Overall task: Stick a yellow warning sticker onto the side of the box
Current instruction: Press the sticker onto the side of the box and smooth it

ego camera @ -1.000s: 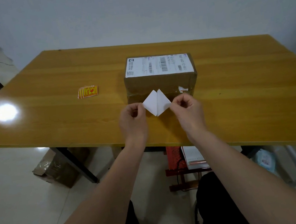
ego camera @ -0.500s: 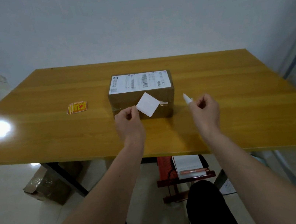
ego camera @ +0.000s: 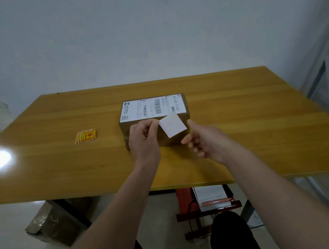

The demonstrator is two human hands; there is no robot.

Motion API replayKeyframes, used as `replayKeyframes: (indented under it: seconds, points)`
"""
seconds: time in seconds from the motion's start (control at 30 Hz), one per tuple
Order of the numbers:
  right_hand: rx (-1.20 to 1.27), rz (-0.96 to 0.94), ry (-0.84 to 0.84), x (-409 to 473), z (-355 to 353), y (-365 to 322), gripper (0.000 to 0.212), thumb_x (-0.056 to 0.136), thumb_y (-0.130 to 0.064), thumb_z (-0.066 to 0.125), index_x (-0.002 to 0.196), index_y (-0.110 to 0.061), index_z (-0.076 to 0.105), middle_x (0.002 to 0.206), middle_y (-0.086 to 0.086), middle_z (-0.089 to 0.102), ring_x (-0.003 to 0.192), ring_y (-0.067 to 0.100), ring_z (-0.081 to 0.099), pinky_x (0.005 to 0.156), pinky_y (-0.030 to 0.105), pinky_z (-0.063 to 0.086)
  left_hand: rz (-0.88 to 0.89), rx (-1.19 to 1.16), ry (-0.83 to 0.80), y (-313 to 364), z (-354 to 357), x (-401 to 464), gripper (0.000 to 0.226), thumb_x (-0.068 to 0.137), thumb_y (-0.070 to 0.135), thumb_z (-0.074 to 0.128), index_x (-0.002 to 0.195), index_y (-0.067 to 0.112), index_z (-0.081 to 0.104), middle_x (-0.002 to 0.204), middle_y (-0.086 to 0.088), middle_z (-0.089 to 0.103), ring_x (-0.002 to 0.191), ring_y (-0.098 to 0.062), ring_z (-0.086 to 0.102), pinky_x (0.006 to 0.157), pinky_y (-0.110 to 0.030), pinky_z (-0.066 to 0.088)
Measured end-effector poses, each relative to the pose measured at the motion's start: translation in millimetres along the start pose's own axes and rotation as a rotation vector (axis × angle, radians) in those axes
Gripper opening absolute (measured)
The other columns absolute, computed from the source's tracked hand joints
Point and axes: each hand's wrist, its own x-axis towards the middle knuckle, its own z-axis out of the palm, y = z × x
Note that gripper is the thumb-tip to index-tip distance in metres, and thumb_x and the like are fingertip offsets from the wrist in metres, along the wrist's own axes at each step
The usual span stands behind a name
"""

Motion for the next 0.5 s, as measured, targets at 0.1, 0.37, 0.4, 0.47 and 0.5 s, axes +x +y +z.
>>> replayKeyframes:
  seconds: [0.1,0.37,0.4,0.47,0.5]
  points:
    - [0.164,0.088,-0.173,1.4,8.6,-4.4,0.050,0.088,-0.050,0.055,0.073,-0.005,0.067,0.054,0.001,0.051,0.044,0.009,0.042,0.031,0.016,0.026,0.057,0.012,-0.024,0.9,-3.6,3.3,0.015,0.089,0.020,0.061,0.080,0.032,0.064,0.104,-0.002,0.060,0.083,-0.002,0.054,0.075,-0.019,0.045]
    - [0.374,0.026,-0.217,7.4,19.1,-0.9,0.008,0.084,-0.014,0.066,0.087,-0.007,0.063,0.065,0.002,0.052,0.045,0.006,0.044,0.031,0.013,0.027,0.052,-0.046,-0.063,-5.9,-12.0,8.2,0.015,0.090,0.019,0.060,0.081,0.027,0.068,0.094,-0.001,0.064,0.092,-0.013,0.057,0.077,-0.023,0.046]
    - [0.370,0.002,-0.189,9.3,20.4,0.2,0.006,0.084,-0.013,0.067,0.087,-0.009,0.063,0.068,0.003,0.054,0.046,0.007,0.045,0.031,0.013,0.029,0.020,-0.079,-0.072,-5.9,-12.9,8.3,0.016,0.090,0.020,0.059,0.082,0.028,0.069,0.097,-0.002,0.067,0.095,-0.013,0.060,0.079,-0.025,0.049]
    - [0.332,-0.053,-0.139,12.6,22.9,2.0,0.002,0.083,-0.011,0.068,0.083,-0.011,0.066,0.073,0.004,0.057,0.050,0.008,0.046,0.033,0.014,0.032,-0.069,-0.160,-0.089,-3.9,-14.8,7.8,0.015,0.092,0.021,0.057,0.091,0.022,0.072,0.100,-0.001,0.070,0.096,-0.009,0.062,0.077,-0.018,0.052]
    - [0.300,-0.081,-0.116,14.0,23.7,2.8,0.003,0.083,-0.012,0.069,0.081,-0.012,0.067,0.075,0.004,0.058,0.052,0.008,0.045,0.034,0.015,0.034,-0.103,-0.181,-0.089,-3.2,-15.8,7.7,0.017,0.092,0.020,0.056,0.095,0.017,0.072,0.097,0.001,0.070,0.091,-0.005,0.062,0.072,-0.010,0.051]
